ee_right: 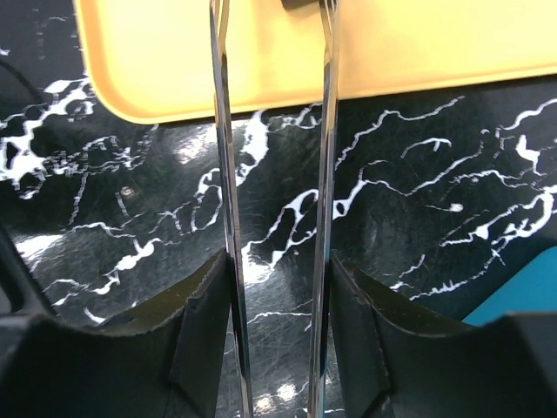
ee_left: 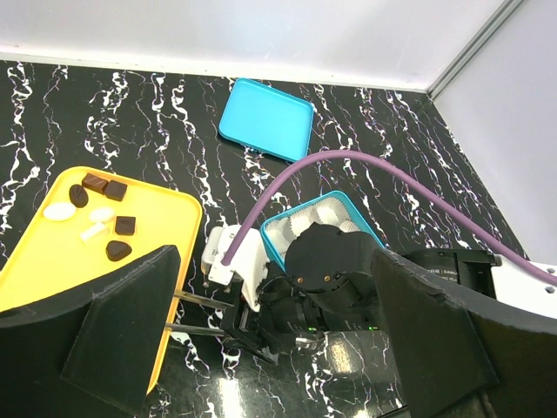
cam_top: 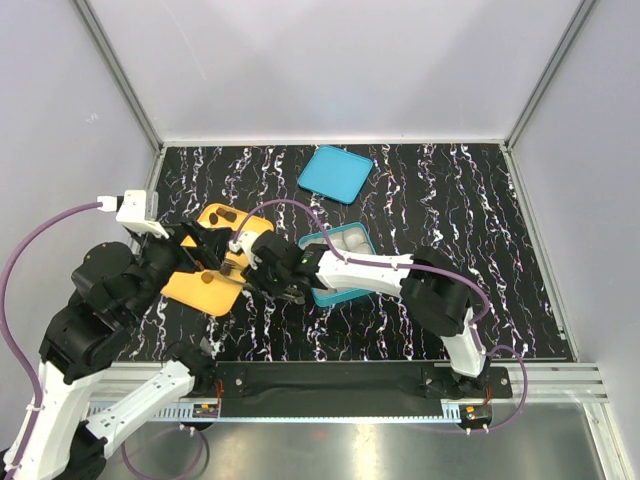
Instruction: Pack the chocolate
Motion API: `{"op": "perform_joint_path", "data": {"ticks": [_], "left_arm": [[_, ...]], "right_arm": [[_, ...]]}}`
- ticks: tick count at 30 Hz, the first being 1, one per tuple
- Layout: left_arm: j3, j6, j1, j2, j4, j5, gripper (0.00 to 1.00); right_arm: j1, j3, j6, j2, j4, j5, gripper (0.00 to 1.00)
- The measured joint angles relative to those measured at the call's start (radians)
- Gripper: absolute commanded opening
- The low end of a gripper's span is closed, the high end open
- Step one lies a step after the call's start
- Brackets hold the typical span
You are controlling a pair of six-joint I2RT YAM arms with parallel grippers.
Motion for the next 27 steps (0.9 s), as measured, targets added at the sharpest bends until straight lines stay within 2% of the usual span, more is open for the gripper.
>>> {"op": "perform_joint_path", "data": {"ticks": [12,19,27], "left_arm": [[-0.012,-0.006,0.0,0.0,0.001,0.0,0.99],[-0.017,-0.009,0.0,-0.005,0.001,0.0,0.99],[-0.046,-0.011,0.0,-0.018,0.013,-0.002,0.99]], "right_arm": [[0.0,-0.013,-0.001,0.005,0.003,0.073,0.52],[0.0,-0.013,-0.001,0.005,0.004,0.083,0.39],[0.0,-0.027,0.004,0.001,0.02,0.098,0.29]]}}
